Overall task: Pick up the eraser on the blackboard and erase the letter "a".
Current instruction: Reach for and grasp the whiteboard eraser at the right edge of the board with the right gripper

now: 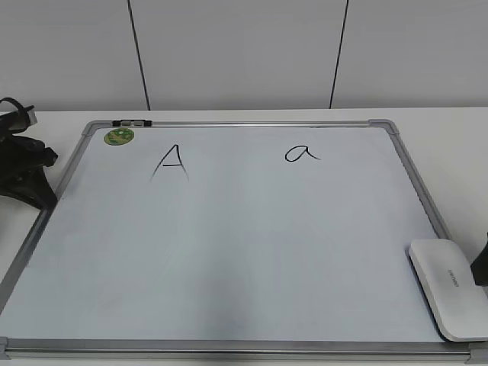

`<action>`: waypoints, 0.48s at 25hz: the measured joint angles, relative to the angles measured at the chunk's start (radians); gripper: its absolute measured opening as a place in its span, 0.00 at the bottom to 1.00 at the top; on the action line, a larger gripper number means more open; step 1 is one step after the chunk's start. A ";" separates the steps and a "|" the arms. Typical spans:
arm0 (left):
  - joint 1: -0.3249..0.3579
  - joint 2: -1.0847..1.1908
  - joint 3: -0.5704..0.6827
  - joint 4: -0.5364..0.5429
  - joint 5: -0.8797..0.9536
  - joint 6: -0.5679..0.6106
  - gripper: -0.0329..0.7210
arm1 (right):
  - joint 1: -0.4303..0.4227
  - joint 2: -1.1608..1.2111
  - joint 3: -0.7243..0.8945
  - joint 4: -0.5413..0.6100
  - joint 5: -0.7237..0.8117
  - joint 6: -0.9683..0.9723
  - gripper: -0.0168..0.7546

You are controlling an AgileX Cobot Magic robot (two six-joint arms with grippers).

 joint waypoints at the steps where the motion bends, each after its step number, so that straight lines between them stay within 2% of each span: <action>1: 0.000 0.000 0.000 0.000 0.000 0.000 0.09 | 0.000 0.035 0.000 0.002 -0.014 -0.002 0.77; 12: 0.000 0.000 0.000 0.000 0.000 0.000 0.09 | 0.002 0.262 -0.059 0.038 -0.103 -0.026 0.77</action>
